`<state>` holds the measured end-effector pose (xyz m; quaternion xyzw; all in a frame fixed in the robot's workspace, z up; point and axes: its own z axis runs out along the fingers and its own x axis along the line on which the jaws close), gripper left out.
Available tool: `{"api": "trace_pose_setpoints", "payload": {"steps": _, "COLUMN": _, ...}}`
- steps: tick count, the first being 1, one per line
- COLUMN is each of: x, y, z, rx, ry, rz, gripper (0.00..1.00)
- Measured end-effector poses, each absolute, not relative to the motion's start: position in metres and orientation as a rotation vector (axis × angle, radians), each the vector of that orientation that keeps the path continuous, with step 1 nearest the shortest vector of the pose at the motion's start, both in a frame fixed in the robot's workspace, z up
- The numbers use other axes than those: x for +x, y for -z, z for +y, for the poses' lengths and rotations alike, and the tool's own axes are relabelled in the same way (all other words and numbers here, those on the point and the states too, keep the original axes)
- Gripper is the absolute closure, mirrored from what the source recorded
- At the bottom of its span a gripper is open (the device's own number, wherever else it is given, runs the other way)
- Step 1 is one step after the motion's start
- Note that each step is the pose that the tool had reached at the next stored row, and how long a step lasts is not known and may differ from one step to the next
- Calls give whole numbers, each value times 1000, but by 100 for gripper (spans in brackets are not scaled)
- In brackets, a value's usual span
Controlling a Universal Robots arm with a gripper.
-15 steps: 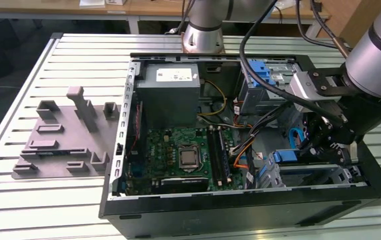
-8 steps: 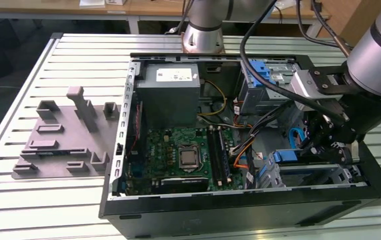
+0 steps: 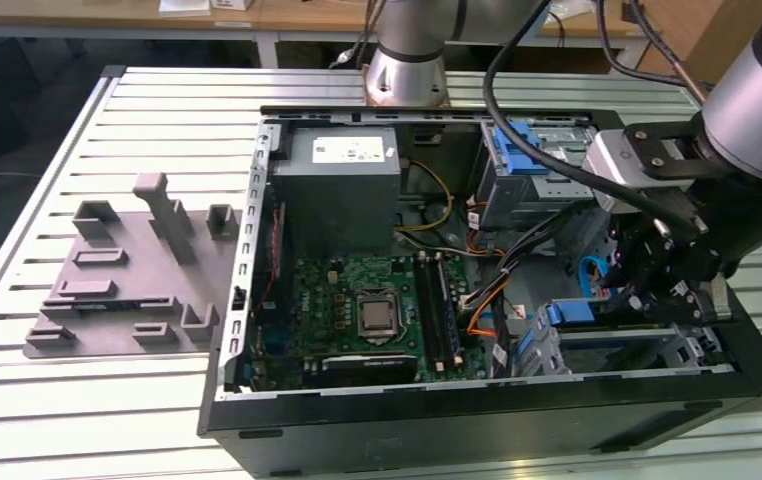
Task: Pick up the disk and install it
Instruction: 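Insert the second disk wire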
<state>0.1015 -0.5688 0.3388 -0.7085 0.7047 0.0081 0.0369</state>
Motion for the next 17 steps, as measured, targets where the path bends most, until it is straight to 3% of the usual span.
{"api": "trace_pose_setpoints", "payload": {"steps": 6, "x": 101, "y": -345, "z": -569, "rx": -2175, "ry": -25, "rz": 2163, "gripper": 72}}
{"api": "trace_pose_setpoints", "payload": {"steps": 8, "x": 101, "y": -345, "z": -569, "rx": -2175, "ry": -25, "rz": 2163, "gripper": 84}}
{"api": "trace_pose_setpoints", "payload": {"steps": 10, "x": 102, "y": -345, "z": -569, "rx": -2175, "ry": -25, "rz": 2163, "gripper": 89}}
{"api": "trace_pose_setpoints", "payload": {"steps": 17, "x": 102, "y": -345, "z": -569, "rx": -2175, "ry": -25, "rz": 2163, "gripper": 89}}
